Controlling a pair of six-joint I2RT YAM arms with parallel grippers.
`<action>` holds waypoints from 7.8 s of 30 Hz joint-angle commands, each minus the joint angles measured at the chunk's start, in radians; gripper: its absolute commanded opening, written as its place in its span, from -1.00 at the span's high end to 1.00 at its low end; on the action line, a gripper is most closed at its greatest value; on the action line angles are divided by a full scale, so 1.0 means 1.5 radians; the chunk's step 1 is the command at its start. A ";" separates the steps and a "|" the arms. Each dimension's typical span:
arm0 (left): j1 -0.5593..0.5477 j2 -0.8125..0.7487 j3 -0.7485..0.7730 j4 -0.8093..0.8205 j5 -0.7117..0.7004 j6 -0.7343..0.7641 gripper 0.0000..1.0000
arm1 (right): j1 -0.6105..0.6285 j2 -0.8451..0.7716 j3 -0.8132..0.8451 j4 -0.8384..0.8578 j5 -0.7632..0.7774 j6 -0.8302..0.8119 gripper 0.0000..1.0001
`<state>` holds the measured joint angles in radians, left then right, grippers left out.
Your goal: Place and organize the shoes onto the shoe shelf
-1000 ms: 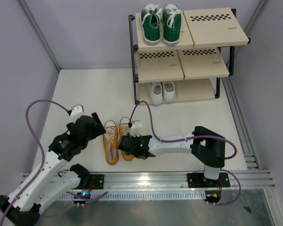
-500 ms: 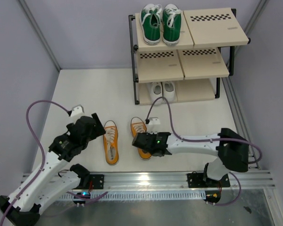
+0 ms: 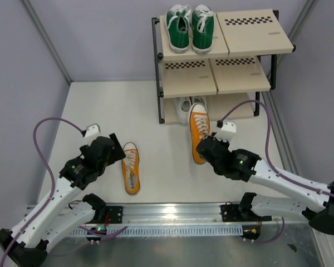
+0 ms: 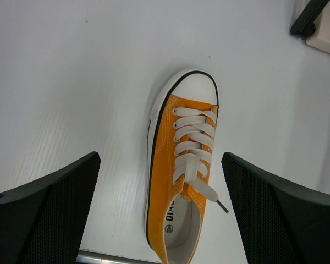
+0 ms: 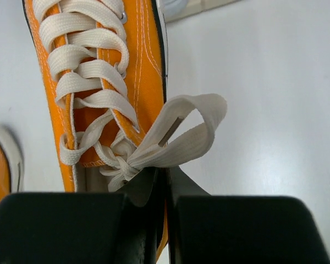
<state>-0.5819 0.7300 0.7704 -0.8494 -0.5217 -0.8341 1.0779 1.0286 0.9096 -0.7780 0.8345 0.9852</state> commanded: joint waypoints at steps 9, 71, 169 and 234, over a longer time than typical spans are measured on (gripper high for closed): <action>0.003 -0.019 -0.008 0.035 0.000 0.005 -0.93 | -0.220 0.000 0.096 0.299 -0.045 -0.380 0.95; 0.003 0.018 0.000 0.051 0.000 0.031 -0.92 | -0.441 0.428 0.472 0.414 -0.189 -0.430 0.81; 0.003 0.017 -0.001 0.077 0.023 0.062 -0.93 | -0.442 0.285 0.278 0.388 -0.479 -0.660 -0.62; 0.003 0.007 -0.004 0.083 0.025 0.064 -0.93 | -0.442 0.351 0.271 0.511 -0.460 -0.669 0.05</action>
<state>-0.5808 0.7506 0.7620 -0.7521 -0.4774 -0.7502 0.3973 1.5429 1.3025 -0.0883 0.2142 0.0002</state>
